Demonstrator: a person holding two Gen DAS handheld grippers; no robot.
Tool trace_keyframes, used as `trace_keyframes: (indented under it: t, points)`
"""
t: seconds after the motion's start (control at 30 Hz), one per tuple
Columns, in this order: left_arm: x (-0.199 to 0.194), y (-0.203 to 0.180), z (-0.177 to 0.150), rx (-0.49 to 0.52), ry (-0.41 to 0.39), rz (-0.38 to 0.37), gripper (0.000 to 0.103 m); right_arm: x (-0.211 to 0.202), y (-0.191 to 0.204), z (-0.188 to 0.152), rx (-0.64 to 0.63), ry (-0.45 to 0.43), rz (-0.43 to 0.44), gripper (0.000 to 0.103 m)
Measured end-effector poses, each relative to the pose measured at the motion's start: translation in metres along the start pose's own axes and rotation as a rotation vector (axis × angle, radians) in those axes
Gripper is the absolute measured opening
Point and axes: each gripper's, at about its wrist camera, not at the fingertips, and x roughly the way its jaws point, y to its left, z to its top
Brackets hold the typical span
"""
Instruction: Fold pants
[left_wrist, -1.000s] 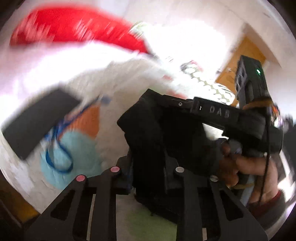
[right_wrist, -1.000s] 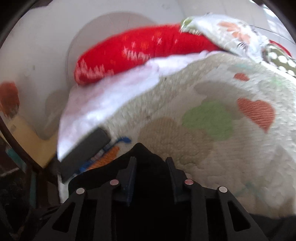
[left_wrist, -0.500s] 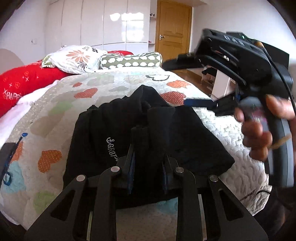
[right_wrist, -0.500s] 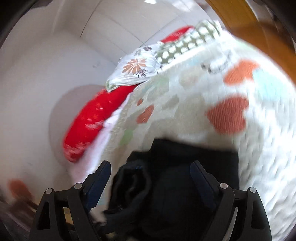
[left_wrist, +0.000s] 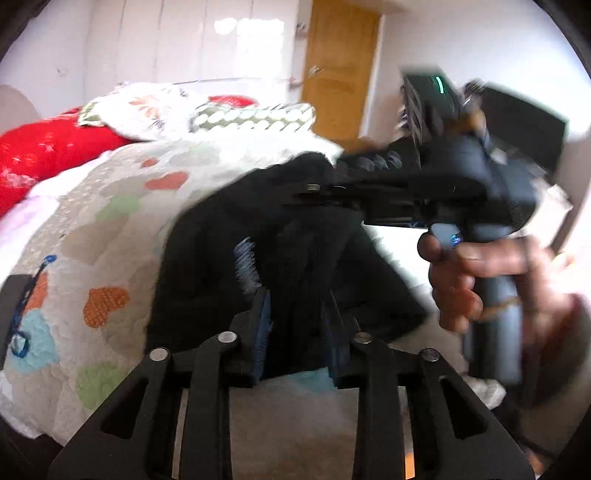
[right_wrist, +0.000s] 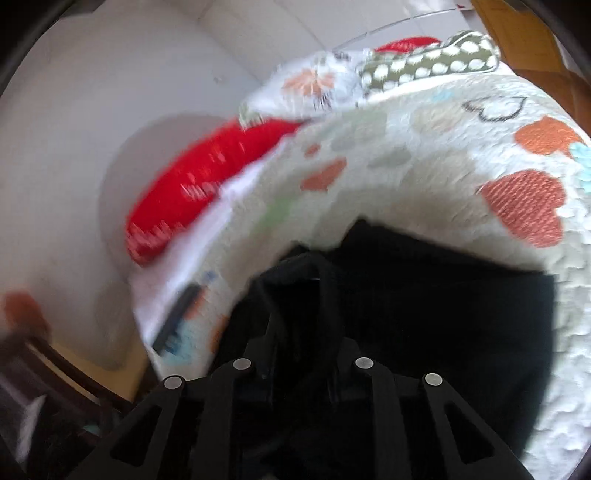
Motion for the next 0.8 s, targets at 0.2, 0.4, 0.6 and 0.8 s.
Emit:
trace_keyframes:
  t: [0.2, 0.4, 0.6, 0.8]
  points:
    - [-0.016, 0.026, 0.014, -0.053, -0.075, 0.081, 0.077, -0.023, -0.034, -0.003, -0.016, 0.004, -0.261, 0.021]
    - [0.016, 0.047, 0.012, -0.076, 0.032, 0.165, 0.077, -0.046, -0.033, -0.01, -0.035, -0.046, -0.42, 0.044]
    - [0.042, 0.05, 0.027, -0.059, 0.063, 0.199, 0.077, -0.062, 0.009, -0.021, -0.172, -0.061, -0.303, 0.044]
    - [0.071, 0.038, 0.001, -0.088, 0.185, 0.105, 0.077, -0.026, 0.004, -0.066, -0.292, 0.127, -0.422, 0.042]
